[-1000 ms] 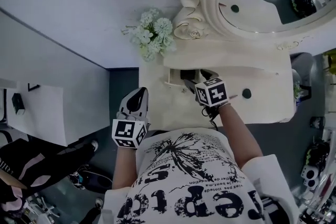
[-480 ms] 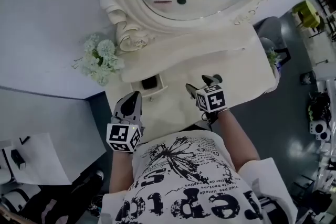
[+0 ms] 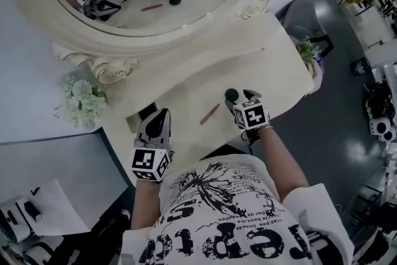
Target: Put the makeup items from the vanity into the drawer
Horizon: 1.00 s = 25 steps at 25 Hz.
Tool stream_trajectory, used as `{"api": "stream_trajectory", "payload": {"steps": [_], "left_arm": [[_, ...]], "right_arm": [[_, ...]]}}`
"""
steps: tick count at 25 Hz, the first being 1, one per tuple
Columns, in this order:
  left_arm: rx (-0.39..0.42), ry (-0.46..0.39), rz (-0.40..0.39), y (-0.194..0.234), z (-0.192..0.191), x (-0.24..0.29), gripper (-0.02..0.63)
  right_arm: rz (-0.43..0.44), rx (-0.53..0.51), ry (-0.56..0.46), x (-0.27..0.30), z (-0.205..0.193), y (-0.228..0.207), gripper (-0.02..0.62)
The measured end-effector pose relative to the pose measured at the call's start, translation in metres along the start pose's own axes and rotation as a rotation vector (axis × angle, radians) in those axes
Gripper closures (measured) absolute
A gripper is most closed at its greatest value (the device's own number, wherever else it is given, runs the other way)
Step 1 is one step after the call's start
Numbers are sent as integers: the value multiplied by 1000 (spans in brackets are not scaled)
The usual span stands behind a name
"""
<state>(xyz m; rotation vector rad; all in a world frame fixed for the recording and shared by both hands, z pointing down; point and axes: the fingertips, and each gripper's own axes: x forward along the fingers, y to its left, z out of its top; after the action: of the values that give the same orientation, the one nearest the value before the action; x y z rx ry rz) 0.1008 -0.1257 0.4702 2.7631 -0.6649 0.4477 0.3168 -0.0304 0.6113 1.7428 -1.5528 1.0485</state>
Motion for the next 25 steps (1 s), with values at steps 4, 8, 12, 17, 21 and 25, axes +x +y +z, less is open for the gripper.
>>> {"api": "stream_trajectory", "payload": {"steps": [4,8,12,17,21,25], "left_arm": [[-21,37,49,-6,-7,11,586],[-44,59,86,-8,-16,24,586],[-45,60,102,-13,-15,33,586],[-44,53,121,-15,-13,35,586],[-32,37,128,-14,-7,32,586],[-13,14,138,-14,1,23,586]], "right_arm": [[47,-14,46,16,-7,-15,268],[113,-51,88,31,-10,-12,270],[137,-100,120,42,-14,-3,270],[72,-181,143,44,-14,-18,426],[56,-177,146,43,-11,-24,514],[54,-185,120,36,0,-19,520]]}}
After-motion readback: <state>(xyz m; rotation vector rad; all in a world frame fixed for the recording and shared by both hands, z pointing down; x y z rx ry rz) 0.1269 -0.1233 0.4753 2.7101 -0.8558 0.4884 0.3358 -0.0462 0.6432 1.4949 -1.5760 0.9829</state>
